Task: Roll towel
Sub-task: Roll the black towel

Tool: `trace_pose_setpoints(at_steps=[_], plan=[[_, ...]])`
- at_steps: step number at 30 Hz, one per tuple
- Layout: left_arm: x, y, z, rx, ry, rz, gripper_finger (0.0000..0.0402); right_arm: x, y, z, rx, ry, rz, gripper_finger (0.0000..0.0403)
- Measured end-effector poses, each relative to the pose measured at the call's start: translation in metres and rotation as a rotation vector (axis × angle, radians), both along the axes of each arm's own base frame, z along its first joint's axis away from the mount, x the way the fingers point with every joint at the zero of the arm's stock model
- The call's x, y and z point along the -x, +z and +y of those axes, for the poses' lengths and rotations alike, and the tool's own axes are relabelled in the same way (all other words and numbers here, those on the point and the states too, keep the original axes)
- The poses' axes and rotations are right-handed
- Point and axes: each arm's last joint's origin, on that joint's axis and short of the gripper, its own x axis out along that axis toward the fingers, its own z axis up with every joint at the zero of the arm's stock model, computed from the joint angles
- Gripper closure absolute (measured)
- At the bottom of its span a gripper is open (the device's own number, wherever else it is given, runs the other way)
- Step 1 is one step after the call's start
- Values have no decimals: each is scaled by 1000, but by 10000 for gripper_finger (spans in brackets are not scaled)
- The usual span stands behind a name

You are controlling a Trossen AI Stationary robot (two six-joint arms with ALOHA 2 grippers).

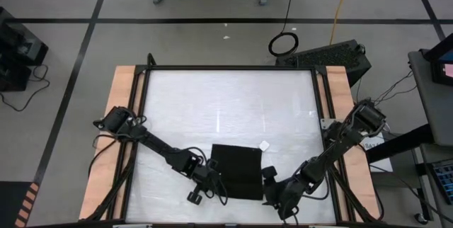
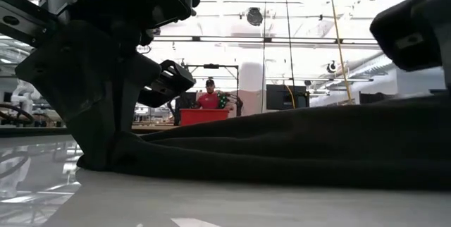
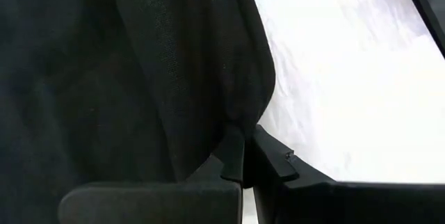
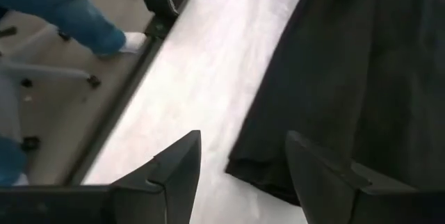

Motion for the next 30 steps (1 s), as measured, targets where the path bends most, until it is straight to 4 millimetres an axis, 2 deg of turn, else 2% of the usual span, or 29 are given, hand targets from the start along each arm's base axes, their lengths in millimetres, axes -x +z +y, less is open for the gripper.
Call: trace_pose_setpoints(at_steps=[12, 20, 23, 30], plan=[[-4, 0, 5, 52, -9, 13, 394, -5, -32, 1, 77, -6, 68, 202], [-6, 0, 8, 84, -15, 23, 394, -6, -39, -2, 85, -69, 89, 212], [-6, 1, 7, 97, -21, 27, 394, -7, -40, -6, 77, -124, 119, 247], [-5, 1, 6, 154, -31, 60, 394, -7, -41, -7, 0, -196, 159, 385]])
